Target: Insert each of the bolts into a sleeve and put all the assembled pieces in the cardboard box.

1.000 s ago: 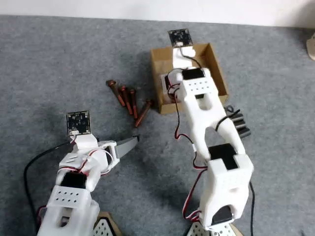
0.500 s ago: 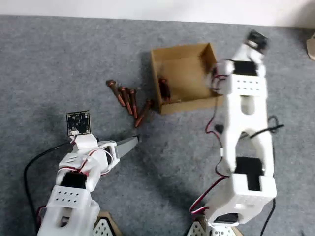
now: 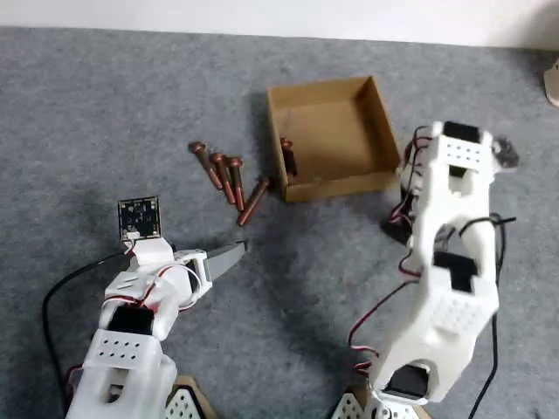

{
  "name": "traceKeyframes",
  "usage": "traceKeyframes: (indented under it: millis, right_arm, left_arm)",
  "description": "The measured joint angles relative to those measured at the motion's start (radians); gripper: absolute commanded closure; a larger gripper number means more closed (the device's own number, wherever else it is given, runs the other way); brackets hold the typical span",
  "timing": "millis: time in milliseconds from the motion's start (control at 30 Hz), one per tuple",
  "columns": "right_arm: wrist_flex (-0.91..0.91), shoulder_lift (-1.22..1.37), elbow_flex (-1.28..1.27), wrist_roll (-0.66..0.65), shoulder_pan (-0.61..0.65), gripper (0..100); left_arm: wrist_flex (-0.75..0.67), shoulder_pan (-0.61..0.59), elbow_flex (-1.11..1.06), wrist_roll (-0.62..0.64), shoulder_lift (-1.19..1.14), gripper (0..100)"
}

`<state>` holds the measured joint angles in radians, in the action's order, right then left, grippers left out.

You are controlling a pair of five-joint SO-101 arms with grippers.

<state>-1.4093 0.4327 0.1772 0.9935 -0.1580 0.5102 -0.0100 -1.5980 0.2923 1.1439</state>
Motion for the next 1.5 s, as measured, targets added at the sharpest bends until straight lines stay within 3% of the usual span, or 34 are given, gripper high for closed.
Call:
traceKeyframes:
  millis: [333, 667, 933, 1167, 1500]
  right_arm:
    - [0.006, 0.180, 0.227, 0.012, -0.005, 81.7]
    - [-0.176, 0.181, 0.480, 0.012, -0.006, 81.7]
    - [-0.137, 0.209, 0.496, 0.015, -0.006, 81.7]
    - [-0.126, 0.374, 0.516, 0.138, -0.011, 81.7]
    - [-0.083, 0.433, 0.552, 0.155, -0.032, 81.7]
  left_arm:
    - [0.000, 0.000, 0.000, 0.000, 0.000, 55]
    - [0.000, 0.002, -0.012, 0.000, 0.000, 55]
    - [-0.006, 0.006, -0.018, 0.000, 0.000, 55]
    - [-0.006, 0.011, -0.018, 0.000, 0.000, 55]
    - [-0.006, 0.011, -0.018, 0.000, 0.000, 55]
